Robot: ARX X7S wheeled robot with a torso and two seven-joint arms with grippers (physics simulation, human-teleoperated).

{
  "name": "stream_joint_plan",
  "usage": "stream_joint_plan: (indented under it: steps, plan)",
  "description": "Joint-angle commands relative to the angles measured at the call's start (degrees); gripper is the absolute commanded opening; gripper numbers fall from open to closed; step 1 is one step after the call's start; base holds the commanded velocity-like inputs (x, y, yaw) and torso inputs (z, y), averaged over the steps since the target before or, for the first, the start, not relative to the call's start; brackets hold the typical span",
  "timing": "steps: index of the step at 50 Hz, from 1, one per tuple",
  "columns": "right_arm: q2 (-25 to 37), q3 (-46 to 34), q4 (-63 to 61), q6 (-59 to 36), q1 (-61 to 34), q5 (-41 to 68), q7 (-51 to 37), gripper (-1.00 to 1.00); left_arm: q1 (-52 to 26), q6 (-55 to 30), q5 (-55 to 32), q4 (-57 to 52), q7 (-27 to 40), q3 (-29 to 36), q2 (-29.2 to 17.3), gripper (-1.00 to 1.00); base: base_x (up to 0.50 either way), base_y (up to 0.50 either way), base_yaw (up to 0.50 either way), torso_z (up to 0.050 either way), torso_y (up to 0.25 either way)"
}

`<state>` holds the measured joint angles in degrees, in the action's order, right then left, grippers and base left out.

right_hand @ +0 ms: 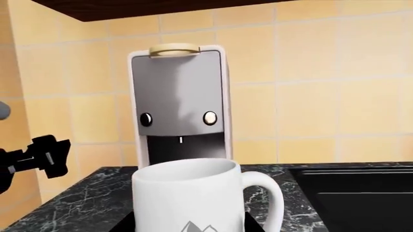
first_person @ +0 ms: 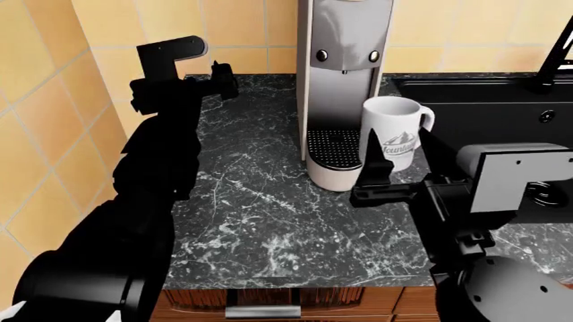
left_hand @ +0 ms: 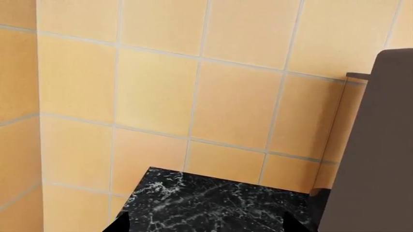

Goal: Pick the mug from the cabinet, place it under the coffee machine dispenser, and press the start button.

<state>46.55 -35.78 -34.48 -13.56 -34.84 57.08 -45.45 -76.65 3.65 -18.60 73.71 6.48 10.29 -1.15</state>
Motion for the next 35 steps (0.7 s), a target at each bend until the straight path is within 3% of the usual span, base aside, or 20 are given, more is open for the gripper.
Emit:
stream_joint_plan:
  steps: [1, 35]
  plan:
    - [-2.20, -0.49, 1.64, -1.11, -1.90, -1.49, 1.45, -1.00, -0.13, 0.24, -0.27, 0.38, 0.00, 0.36, 0.01, 1.00, 0.00, 0.00, 0.00, 0.000, 0.000]
    - [-8.29, -1.79, 10.88, 1.57, -3.24, -4.22, 6.33, -1.00, -0.11, 0.59, -0.89, 0.45, 0.04, 0.93, -0.04, 1.00, 0.00, 0.00, 0.00, 0.000, 0.000]
